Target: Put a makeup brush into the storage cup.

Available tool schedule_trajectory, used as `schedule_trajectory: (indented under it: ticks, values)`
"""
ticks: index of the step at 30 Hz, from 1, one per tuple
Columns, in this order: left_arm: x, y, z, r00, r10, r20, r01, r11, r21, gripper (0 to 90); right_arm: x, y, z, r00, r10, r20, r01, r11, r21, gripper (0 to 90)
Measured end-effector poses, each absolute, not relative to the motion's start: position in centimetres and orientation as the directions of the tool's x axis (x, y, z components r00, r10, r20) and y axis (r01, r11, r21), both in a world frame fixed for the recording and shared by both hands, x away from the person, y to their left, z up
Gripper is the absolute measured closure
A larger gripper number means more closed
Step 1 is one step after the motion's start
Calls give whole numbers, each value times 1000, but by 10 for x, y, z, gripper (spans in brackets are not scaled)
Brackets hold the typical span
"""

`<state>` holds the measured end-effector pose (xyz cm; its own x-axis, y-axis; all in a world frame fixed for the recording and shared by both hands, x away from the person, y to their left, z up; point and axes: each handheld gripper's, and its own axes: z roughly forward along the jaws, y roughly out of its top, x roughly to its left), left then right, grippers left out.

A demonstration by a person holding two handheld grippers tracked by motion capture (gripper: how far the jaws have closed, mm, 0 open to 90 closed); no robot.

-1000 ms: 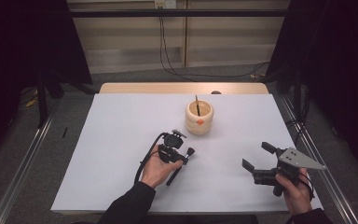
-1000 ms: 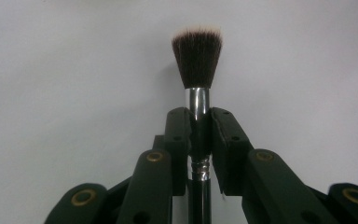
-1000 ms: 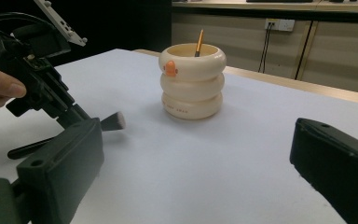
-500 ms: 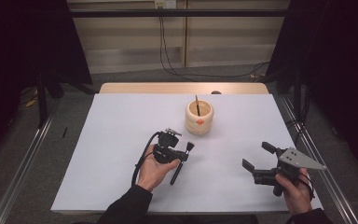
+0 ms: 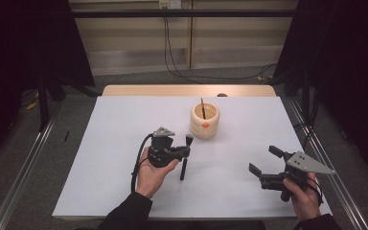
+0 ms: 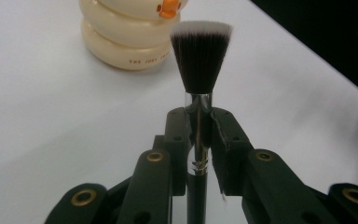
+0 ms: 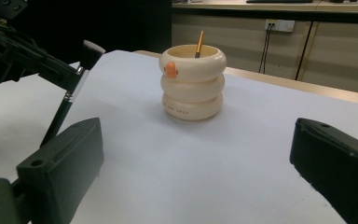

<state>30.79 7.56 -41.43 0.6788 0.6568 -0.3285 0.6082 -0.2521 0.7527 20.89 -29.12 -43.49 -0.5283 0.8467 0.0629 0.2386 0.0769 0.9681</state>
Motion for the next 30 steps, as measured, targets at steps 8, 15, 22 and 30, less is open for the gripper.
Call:
schedule_trajectory:
  ticks: [8, 15, 22, 30]
  values:
    - [296, 91, -405, 698, 653, -293, 531, -198, 824, 776, 210, -289, -435, -548, 834, 66, 238, 80, 968, 25]
    - [288, 102, -401, 723, 634, -275, 462, -148, 874, 776, 211, -289, -435, -561, 825, 68, 241, 84, 967, 42]
    - [278, 104, -393, 768, 585, -260, 400, -121, 909, 775, 213, -289, -433, -598, 797, 88, 256, 85, 963, 102]
    - [267, 107, -384, 779, 573, -253, 360, -79, 930, 775, 213, -291, -429, -646, 752, 128, 263, 63, 963, 59]
